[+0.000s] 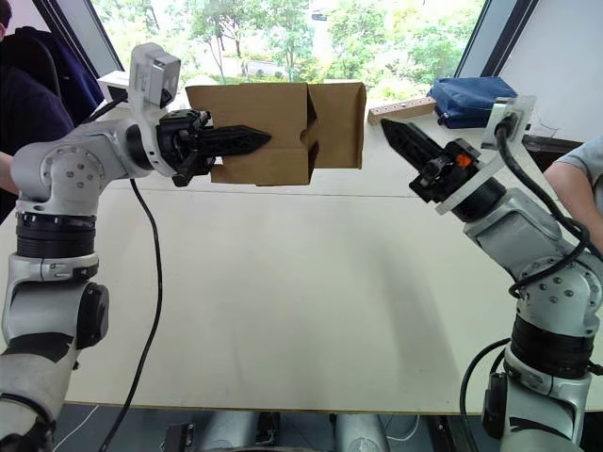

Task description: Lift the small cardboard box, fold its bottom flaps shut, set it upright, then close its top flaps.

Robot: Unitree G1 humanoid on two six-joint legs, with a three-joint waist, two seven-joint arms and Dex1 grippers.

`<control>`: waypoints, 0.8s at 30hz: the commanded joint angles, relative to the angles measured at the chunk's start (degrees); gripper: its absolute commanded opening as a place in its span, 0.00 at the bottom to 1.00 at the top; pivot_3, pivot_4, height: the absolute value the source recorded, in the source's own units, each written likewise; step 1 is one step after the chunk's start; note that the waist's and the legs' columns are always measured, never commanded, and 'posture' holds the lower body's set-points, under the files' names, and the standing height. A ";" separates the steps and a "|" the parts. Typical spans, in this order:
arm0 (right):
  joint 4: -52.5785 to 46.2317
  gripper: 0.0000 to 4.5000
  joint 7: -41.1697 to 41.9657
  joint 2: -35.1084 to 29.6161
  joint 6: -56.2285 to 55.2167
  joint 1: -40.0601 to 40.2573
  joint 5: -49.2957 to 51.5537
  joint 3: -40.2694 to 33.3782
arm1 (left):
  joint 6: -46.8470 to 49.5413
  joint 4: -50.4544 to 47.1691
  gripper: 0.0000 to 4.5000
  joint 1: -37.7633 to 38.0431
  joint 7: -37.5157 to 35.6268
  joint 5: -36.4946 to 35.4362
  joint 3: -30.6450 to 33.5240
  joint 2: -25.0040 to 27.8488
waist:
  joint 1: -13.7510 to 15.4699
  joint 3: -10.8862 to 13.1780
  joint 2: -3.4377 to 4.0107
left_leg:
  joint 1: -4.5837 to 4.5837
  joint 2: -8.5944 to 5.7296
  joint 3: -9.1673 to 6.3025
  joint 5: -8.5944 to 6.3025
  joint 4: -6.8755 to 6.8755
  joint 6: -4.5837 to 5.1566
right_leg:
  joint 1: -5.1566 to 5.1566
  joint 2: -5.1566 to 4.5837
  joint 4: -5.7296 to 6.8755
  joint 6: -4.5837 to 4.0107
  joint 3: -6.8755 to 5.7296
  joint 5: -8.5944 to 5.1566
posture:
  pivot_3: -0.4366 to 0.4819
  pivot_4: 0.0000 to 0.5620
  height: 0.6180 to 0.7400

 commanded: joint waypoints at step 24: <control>0.63 0.34 -3.82 27.29 -8.44 -5.57 7.69 3.69 | 6.27 -2.73 0.00 -0.88 6.25 -8.79 7.84 -1.49 | -0.17 0.04 0.10 | -0.03 0.01 -0.01 0.15 -0.01 -0.26 | -0.08 -0.03 0.09 0.07 0.00 0.04 | 0.48 0.27 1.00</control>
